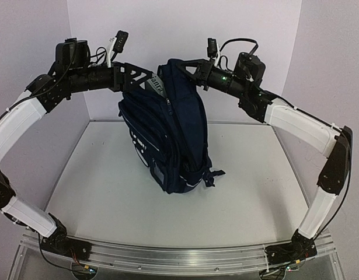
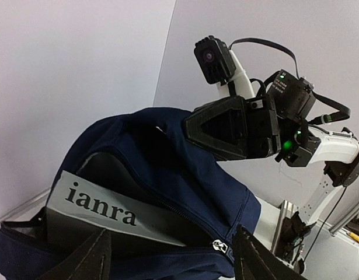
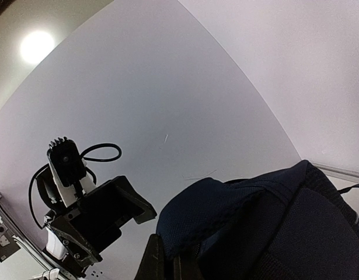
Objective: Pack the student bag
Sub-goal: Adjust the student bag at the center of the board.
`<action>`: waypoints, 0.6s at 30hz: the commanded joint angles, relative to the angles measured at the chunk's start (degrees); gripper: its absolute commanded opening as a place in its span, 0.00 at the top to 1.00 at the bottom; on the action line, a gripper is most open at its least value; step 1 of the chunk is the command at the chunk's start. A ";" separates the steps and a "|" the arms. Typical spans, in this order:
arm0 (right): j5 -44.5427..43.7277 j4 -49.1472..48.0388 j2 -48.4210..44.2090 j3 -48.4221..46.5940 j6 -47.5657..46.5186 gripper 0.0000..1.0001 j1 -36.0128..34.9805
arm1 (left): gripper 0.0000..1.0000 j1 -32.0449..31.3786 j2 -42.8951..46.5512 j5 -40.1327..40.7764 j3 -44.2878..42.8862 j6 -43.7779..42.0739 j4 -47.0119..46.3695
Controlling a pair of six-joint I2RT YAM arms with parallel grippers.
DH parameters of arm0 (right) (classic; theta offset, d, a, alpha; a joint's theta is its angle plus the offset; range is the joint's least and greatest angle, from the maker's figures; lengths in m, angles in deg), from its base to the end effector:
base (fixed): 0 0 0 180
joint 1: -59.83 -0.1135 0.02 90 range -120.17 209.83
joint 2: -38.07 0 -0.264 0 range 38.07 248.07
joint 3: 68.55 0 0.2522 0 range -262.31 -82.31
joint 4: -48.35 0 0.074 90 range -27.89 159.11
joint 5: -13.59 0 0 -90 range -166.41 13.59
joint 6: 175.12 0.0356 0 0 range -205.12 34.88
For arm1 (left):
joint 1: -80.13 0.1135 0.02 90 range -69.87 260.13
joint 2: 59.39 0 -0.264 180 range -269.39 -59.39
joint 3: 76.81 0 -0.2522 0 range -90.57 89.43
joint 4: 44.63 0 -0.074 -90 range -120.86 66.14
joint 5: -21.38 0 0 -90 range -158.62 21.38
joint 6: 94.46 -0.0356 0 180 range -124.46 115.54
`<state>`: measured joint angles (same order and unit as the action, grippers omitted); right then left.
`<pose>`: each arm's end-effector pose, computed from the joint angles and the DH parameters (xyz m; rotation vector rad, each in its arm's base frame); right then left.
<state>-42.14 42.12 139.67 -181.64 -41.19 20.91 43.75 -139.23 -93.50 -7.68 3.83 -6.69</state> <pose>0.3132 0.2787 0.4538 -0.5236 1.4092 1.5750 0.2287 -0.1871 0.4906 0.7518 1.6045 -0.9404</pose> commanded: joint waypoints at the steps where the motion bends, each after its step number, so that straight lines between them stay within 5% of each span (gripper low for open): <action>1: -4.82 1.33 -1.46 -3.44 -5.44 1.00 0.07 | 0.32 -0.87 -2.76 -6.47 -1.61 1.50 0.60; 8: -26.77 9.09 -2.99 -1.43 -8.80 1.00 0.07 | 0.25 -4.69 -3.89 6.92 -0.71 3.52 0.54; 18: -34.24 12.23 -4.11 1.02 -9.40 1.00 0.07 | 0.24 -13.90 -3.24 13.58 0.21 -5.59 -2.61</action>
<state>-69.79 51.89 138.06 -181.51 -49.16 20.89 33.86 -143.81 -83.24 -6.69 3.92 -6.41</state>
